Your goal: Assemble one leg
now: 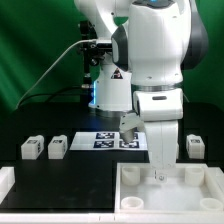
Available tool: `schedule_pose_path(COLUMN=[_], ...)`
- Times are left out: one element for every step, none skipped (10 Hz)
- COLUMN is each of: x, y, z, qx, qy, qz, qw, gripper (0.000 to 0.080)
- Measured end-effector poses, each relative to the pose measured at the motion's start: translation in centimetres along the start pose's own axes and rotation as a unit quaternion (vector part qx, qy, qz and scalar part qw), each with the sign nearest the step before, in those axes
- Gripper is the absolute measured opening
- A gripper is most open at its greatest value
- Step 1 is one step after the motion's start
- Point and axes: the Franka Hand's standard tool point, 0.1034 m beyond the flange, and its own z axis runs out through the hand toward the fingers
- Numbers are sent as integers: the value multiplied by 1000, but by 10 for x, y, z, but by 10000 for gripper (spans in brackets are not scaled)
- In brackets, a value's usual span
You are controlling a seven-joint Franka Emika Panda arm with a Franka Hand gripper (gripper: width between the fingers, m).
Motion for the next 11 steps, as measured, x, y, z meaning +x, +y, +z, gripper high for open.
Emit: schedule_pose_path(x=[0,0,0,0,0,1,7,16,26,39,52], y=[0,0,0,0,0,2,1,-8,-17,-23,-28], z=[0,0,0,0,0,-7,-17,-22,-23,-25,-27], qx=[0,0,0,0,0,0,-6,-6,-5,-12,-19], qy=[0,0,0,0,0,-2,-2,-1,4,12,20], qz=[0,0,0,0,1,39,62,89,163,240,288], qw=[1000,1000,1000,1000,1000,999,998,996,987,971,957], gripper=[648,649,649,649,649,649,649,649,649,649,649])
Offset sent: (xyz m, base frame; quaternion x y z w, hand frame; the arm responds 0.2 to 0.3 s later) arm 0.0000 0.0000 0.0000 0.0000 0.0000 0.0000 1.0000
